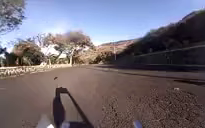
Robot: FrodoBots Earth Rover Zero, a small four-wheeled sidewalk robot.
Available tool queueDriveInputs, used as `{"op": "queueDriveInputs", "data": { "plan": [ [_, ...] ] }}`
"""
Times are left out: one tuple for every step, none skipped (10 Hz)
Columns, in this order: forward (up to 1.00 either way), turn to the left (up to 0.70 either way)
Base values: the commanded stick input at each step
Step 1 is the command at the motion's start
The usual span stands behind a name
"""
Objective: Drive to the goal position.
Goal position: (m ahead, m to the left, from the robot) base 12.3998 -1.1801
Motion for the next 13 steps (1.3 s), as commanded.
{"op": "queueDriveInputs", "data": {
  "plan": [
    [0.50,0.00],
    [0.50,0.00],
    [0.50,0.00],
    [0.50,0.00],
    [0.50,0.00],
    [0.50,0.00],
    [0.50,0.00],
    [0.50,0.00],
    [0.50,0.00],
    [0.50,0.00],
    [0.50,0.00],
    [0.50,0.00],
    [0.50,0.00]
  ]
}}
